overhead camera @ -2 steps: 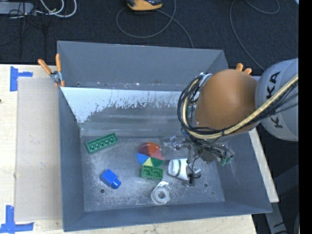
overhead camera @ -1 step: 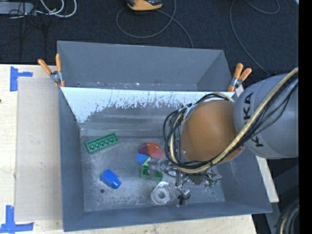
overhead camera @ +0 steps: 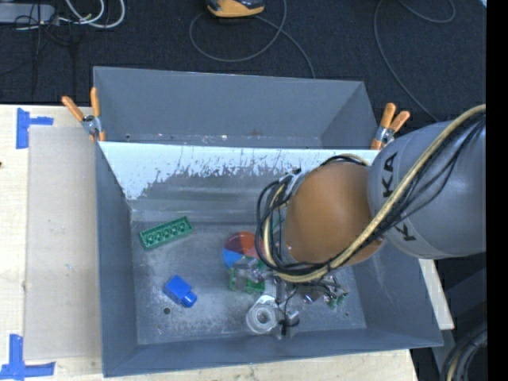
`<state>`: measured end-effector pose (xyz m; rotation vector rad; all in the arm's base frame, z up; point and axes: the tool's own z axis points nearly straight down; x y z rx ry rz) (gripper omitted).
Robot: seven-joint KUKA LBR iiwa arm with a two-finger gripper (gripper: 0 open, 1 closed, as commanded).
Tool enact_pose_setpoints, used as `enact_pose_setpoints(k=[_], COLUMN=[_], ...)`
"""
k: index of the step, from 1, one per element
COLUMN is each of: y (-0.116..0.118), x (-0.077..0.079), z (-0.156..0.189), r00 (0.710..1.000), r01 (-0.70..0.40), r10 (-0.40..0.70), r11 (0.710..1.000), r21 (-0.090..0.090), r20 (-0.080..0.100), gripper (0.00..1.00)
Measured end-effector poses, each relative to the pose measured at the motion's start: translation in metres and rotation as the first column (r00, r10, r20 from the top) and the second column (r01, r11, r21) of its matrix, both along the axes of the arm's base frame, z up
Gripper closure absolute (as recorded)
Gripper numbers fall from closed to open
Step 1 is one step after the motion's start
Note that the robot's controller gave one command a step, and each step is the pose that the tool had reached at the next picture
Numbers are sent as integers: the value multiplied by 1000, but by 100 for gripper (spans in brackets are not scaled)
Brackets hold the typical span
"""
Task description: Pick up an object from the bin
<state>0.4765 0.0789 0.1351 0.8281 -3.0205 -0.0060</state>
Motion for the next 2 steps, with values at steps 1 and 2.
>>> enact_pose_setpoints(k=[1,2], y=[-16,-43], x=[15,17], z=[11,-11], r00=[982,1000], r01=[191,29], r10=[-191,-29], r11=[982,1000], r21=[0,0], r20=[9,1], gripper=[0,0])
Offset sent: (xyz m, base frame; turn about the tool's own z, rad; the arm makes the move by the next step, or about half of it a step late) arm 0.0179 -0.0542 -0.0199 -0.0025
